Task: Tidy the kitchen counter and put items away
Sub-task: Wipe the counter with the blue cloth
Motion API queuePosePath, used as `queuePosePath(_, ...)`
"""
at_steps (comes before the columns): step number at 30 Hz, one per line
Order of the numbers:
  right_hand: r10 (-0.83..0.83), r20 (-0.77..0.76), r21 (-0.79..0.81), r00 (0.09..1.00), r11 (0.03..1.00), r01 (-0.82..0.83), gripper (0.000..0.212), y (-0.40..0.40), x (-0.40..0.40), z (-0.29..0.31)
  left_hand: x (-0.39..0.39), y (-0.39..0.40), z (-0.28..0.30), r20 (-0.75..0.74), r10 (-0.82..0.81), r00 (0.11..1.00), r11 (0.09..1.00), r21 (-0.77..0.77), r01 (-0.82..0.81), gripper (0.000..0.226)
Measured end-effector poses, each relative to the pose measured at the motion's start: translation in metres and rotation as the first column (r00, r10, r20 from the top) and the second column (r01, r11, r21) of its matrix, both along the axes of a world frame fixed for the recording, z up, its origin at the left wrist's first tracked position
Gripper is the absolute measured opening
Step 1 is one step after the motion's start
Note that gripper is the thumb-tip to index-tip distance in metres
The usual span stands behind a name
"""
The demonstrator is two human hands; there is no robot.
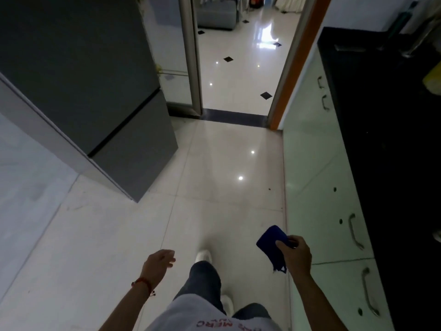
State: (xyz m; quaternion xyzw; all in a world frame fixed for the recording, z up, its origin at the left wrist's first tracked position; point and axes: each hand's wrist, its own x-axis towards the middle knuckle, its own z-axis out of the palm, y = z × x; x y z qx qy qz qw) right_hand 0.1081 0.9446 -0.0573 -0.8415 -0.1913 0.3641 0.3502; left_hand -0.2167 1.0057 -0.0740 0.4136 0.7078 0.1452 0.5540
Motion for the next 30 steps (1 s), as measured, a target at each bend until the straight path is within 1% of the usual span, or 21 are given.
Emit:
queuePosePath(3, 0.037, 0.027, 0.033, 0.999, 0.999, -0.038, 0.032, 0.072, 0.013, 0.003, 0.001, 0.044, -0.016, -0.003, 0.06, 0.998, 0.997, -0.046, -0.06, 0.022)
queuePosePath(6, 0.018, 0.031, 0.051, 0.999, 0.998, -0.02, 0.027, 0.136, 0.029, 0.001, 0.005, 0.103, -0.031, -0.017, 0.097, 0.995, 0.993, -0.064, -0.098, 0.023)
queuePosePath(8, -0.001, 0.009, 0.043, 1.0, 0.999, 0.0, 0.025, 0.168, 0.038, 0.002, 0.014, 0.146, -0.03, -0.014, 0.09, 0.996, 0.994, -0.062, -0.091, 0.023)
queuePosePath(11, -0.06, -0.001, 0.002, 0.998, 0.998, 0.06, 0.025, 0.22, 0.054, -0.001, 0.04, 0.233, -0.023, -0.014, -0.003, 1.0, 0.999, -0.045, 0.003, 0.018)
queuePosePath(13, -0.101, -0.011, 0.005, 0.995, 0.995, 0.101, 0.025, 0.251, 0.064, -0.001, 0.065, 0.295, -0.014, -0.003, -0.085, 0.996, 0.996, -0.002, 0.085, 0.015)
queuePosePath(15, -0.137, -0.021, -0.024, 0.99, 0.99, 0.137, 0.024, 0.275, 0.075, -0.001, 0.091, 0.352, -0.007, -0.004, -0.156, 0.988, 0.987, 0.033, 0.156, 0.014)
queuePosePath(20, -0.226, -0.031, -0.081, 0.974, 0.971, 0.223, 0.023, 0.323, 0.104, -0.009, 0.167, 0.47, 0.012, 0.045, -0.24, 0.97, 0.965, 0.12, 0.234, 0.019)
queuePosePath(25, -0.297, -0.005, -0.13, 0.955, 0.947, 0.294, 0.024, 0.383, 0.149, -0.025, 0.235, 0.561, 0.013, 0.051, -0.279, 0.959, 0.95, 0.163, 0.268, 0.019)
queuePosePath(30, -0.333, -0.009, -0.129, 0.943, 0.935, 0.329, 0.03, 0.458, 0.206, -0.022, 0.279, 0.617, 0.006, 0.026, -0.299, 0.954, 0.95, 0.108, 0.295, 0.018)
